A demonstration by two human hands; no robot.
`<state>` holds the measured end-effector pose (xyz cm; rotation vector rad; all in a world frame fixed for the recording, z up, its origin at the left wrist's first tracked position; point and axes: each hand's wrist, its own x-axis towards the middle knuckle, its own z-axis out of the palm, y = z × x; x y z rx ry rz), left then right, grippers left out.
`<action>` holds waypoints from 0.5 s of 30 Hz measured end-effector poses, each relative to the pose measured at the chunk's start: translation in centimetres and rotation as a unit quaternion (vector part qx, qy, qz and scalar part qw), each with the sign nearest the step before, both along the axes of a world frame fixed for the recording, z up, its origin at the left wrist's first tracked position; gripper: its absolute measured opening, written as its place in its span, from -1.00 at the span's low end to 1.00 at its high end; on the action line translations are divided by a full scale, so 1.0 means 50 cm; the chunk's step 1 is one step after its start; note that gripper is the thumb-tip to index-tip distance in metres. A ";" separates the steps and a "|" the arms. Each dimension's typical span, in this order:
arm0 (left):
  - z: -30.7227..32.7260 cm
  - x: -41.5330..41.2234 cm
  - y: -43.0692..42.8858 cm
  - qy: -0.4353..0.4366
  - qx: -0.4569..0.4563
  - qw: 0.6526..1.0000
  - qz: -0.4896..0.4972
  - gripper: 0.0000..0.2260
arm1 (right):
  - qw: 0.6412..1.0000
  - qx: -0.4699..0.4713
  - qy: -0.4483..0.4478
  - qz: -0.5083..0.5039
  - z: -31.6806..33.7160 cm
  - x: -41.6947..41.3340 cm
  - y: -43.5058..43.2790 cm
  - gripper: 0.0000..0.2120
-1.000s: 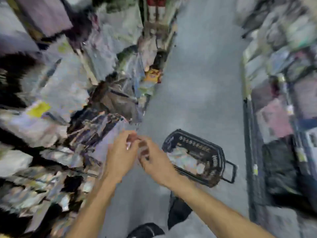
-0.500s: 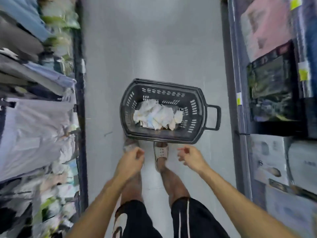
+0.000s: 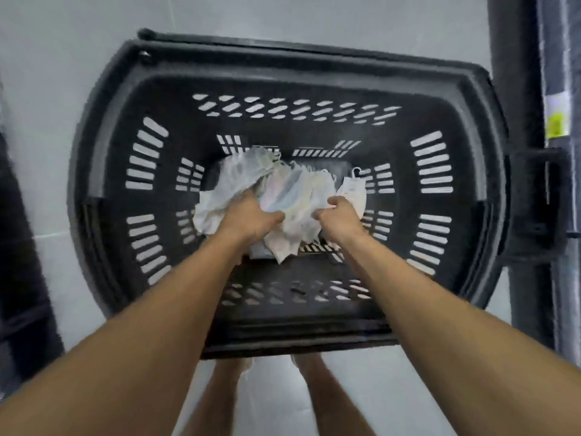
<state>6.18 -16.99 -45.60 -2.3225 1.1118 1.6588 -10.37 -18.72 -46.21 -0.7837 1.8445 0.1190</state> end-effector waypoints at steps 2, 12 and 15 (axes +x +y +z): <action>-0.057 -0.014 -0.015 0.017 0.012 0.999 0.045 -0.22 | 1.000 0.004 -0.012 -0.012 -0.055 0.009 -0.008 -0.51; -0.098 -0.116 -0.018 -0.062 -0.085 0.970 -0.221 -0.19 | 0.978 0.037 -0.066 -0.195 -0.156 -0.018 -0.004 -0.30; -0.097 -0.160 0.011 -0.067 -0.107 0.947 -0.296 -0.17 | 0.968 0.064 -0.122 -0.208 -0.140 -0.037 -0.006 0.07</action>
